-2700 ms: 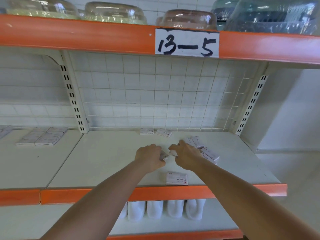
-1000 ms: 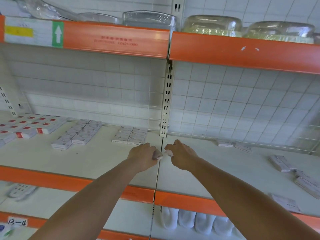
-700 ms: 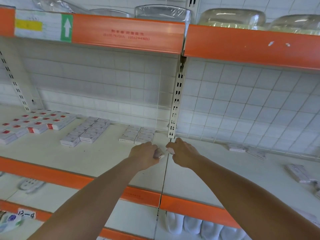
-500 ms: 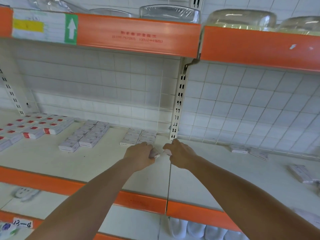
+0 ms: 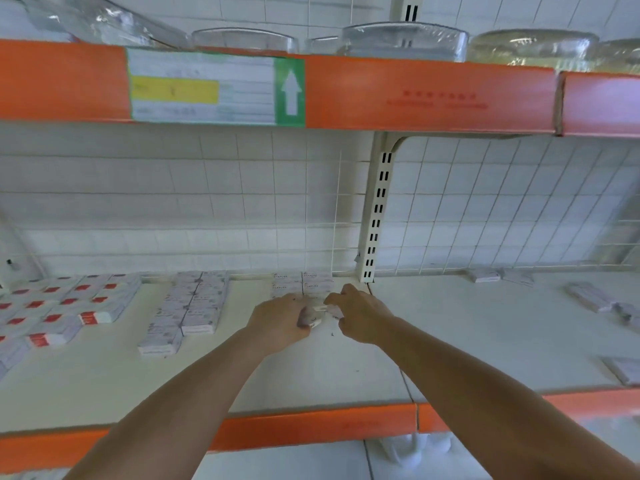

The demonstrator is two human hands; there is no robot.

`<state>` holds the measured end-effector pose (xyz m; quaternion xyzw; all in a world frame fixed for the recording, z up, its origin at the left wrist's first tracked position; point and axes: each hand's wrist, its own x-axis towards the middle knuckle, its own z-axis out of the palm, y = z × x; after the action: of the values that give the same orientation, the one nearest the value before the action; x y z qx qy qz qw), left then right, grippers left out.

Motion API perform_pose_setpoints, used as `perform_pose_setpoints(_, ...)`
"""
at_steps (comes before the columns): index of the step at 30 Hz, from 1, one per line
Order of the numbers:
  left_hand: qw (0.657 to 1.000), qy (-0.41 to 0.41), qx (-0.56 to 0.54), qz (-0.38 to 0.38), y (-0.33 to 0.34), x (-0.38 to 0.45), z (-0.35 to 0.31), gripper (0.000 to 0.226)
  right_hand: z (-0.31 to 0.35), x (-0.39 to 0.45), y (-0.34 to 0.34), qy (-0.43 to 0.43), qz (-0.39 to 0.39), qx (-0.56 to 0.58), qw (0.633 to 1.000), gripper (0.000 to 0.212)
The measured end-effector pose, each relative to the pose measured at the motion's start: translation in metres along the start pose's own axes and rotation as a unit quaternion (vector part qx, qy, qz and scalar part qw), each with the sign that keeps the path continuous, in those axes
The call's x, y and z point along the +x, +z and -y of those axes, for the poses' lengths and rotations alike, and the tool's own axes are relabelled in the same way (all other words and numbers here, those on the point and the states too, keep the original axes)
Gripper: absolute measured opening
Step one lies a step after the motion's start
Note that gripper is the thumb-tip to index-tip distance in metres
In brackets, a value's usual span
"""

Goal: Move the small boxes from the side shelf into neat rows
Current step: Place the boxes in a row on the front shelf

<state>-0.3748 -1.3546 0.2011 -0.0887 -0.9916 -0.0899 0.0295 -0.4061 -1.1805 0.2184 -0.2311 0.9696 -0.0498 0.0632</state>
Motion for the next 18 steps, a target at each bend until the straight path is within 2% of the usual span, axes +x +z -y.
perform_pose_setpoints(6,0.999,0.043,0.004,0.017,0.001,-0.011,0.026,0.024,0.031,-0.005,0.010,0.023,0.000,0.015,1.000,0.054)
perform_pose_setpoints(14,0.999,0.042,0.001,0.018,0.007,-0.016,0.046,0.022,0.051,-0.003,0.020,0.027,0.019,0.003,0.999,0.059)
perform_pose_setpoints(18,0.999,0.031,0.008,0.019,0.011,-0.015,0.051,0.029,0.053,-0.002,0.021,0.021,0.022,-0.004,1.000,0.057)
